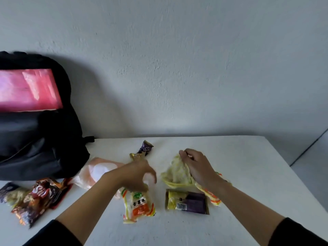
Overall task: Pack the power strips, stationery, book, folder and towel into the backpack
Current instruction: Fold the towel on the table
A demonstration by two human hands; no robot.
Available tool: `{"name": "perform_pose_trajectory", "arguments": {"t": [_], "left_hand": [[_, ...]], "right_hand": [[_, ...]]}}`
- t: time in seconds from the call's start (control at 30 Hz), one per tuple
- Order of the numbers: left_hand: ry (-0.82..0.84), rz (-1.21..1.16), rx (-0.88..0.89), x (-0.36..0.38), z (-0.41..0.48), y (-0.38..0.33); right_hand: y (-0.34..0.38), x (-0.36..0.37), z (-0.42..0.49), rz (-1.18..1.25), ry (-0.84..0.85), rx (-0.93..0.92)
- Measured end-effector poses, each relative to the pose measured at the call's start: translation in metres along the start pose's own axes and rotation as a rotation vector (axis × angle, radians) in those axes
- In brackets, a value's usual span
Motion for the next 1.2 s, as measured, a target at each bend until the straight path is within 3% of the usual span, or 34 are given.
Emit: {"name": "perform_pose_trajectory", "arguments": {"t": [0.13,0.2,0.27,0.37,0.47,0.57,0.67,0.8,0.87,1.03,1.2], "left_hand": [[-0.375,-0.429,0.208,-0.038,0.001,-0.040],[-0.518,-0.607,0.261,-0.051,0.003,-0.050],[-0.661,-0.698,0.262,-0.067,0.003,-0.047],[-0.787,-0.739,0.232,-0.088,-0.006,-0.034],[-0.826,-0.666,0.287,-0.104,-0.020,-0.033],[-0.681,-0.591,0.354,-0.109,-0.027,-0.044],[-0.554,-0.684,0.385,-0.110,-0.032,-0.060],[-0.786,-0.786,0.350,-0.134,-0.045,-0.058],[-0.825,-0.802,0.333,-0.146,-0.047,-0.059],[-0.754,-0.826,0.338,-0.160,-0.049,-0.086],[-0.651,-0.742,0.341,-0.166,-0.055,-0.098]], "right_hand": [[0.013,-0.012,0.009,0.404,-0.062,0.141],[0.029,-0.015,0.012,0.744,0.012,0.146],[0.047,-0.027,0.012,0.926,0.109,0.071],[0.061,-0.042,0.010,0.751,0.186,-0.088],[0.056,-0.054,0.009,0.433,0.059,-0.161],[0.058,-0.064,0.008,0.287,-0.059,-0.181],[0.062,-0.073,0.009,0.310,-0.110,-0.124],[0.079,-0.088,0.006,0.084,-0.113,-0.154],[0.085,-0.093,0.004,-0.007,-0.075,-0.159],[0.119,-0.083,-0.012,0.280,0.105,-0.303],[0.136,-0.097,-0.017,0.112,-0.155,-0.521]]}}
Point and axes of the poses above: each hand's wrist, its own z-axis towards the middle knuckle, its own x-axis out of the palm, y = z × x, the point moved 7 cm from there along z, towards the middle knuckle, and after that the axes turned 8 degrees about -z, right-handed, at the moved point
